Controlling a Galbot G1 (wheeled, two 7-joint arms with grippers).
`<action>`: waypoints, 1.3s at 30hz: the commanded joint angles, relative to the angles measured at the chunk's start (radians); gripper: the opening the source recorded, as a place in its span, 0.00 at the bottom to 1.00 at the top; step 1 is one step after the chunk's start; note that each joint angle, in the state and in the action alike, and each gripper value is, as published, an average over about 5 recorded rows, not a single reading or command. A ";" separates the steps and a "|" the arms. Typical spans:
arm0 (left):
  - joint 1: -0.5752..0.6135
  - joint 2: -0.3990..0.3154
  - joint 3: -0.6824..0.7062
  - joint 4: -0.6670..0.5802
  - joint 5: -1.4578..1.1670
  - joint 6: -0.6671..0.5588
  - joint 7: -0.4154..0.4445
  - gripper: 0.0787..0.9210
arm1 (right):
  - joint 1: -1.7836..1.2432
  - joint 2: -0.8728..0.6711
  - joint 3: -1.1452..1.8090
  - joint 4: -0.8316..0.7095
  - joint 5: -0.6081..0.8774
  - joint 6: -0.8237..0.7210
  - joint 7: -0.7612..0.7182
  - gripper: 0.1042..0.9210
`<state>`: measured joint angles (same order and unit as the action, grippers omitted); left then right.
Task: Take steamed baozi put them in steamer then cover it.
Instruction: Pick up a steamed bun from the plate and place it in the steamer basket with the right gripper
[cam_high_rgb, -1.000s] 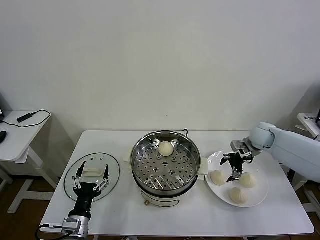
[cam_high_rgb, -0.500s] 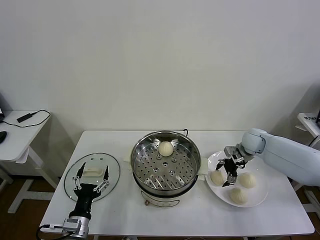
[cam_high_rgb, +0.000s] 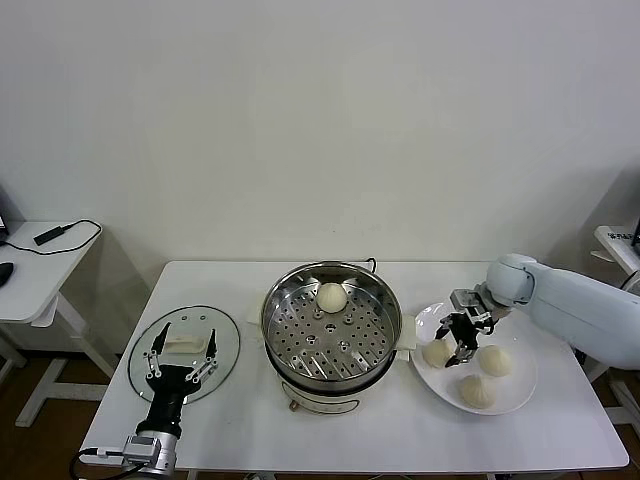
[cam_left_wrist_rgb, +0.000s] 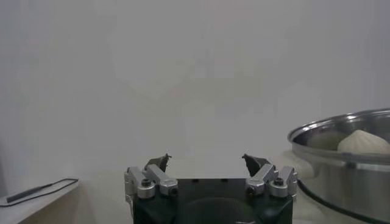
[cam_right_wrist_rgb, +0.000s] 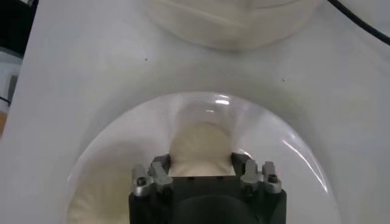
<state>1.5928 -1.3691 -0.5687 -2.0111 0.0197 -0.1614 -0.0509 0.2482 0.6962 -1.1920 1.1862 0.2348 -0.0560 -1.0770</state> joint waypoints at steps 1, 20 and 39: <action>0.001 0.003 0.004 -0.014 -0.001 0.003 0.000 0.88 | 0.316 -0.019 -0.136 0.069 0.045 0.007 -0.116 0.66; 0.010 0.024 0.011 -0.028 -0.002 -0.008 0.001 0.88 | 0.699 0.366 -0.305 0.289 0.313 -0.158 -0.118 0.67; -0.011 0.024 0.007 -0.001 -0.007 -0.013 0.002 0.88 | 0.480 0.628 -0.365 0.175 0.418 -0.318 0.146 0.65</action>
<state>1.5860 -1.3453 -0.5604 -2.0176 0.0138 -0.1751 -0.0498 0.7843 1.2080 -1.5323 1.3817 0.6079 -0.3159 -1.0355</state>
